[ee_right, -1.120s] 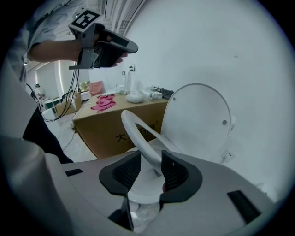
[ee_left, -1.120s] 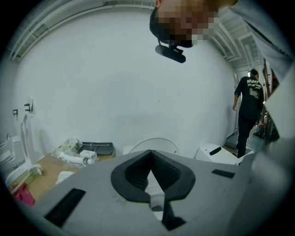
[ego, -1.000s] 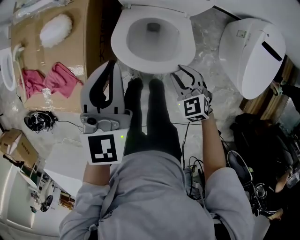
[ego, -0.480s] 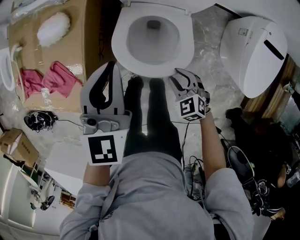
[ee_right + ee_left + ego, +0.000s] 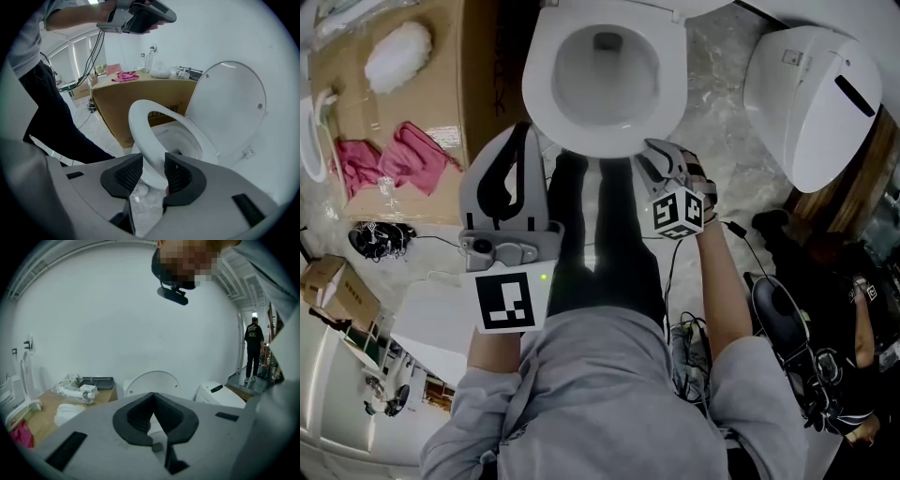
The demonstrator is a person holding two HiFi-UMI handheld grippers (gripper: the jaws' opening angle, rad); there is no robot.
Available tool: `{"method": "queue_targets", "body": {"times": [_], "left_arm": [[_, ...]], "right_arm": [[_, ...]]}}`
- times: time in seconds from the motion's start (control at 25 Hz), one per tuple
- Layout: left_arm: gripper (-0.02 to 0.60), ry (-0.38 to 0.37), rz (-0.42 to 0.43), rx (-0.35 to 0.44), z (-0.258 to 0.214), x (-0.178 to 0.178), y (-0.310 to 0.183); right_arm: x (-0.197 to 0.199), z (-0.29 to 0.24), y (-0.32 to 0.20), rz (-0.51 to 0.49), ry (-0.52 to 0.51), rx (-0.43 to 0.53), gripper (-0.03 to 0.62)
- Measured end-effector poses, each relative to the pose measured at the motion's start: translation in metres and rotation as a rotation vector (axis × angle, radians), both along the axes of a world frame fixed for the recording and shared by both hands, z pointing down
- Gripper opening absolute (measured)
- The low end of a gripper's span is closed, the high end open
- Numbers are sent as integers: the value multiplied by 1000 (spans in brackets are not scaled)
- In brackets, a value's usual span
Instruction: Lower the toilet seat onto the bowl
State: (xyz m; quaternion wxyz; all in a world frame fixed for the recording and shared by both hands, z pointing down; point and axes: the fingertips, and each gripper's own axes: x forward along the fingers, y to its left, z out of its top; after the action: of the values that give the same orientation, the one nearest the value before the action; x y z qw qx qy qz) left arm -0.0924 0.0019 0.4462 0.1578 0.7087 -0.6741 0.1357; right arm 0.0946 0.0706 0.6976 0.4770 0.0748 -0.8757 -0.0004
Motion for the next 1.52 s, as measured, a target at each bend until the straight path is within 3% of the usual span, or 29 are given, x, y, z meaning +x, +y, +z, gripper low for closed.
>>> {"method": "queue_targets", "body": {"times": [0.4,1.36,1.48,1.52], "left_arm": [[-2,-3,4,-13,18,3,1],[-2,-6,-7,-53,48,-7,7],[-2,-8,-7,-51,46,-10,7],[-2,-9,-7,-49,45,-11,7]], "right_arm": [[5,31,17,-47,48,-23,133],[11,96,41,-38,137,-128,127],[11,93,42,-18,128,-123,89],[10,90,40,5,116,-117,9]]}}
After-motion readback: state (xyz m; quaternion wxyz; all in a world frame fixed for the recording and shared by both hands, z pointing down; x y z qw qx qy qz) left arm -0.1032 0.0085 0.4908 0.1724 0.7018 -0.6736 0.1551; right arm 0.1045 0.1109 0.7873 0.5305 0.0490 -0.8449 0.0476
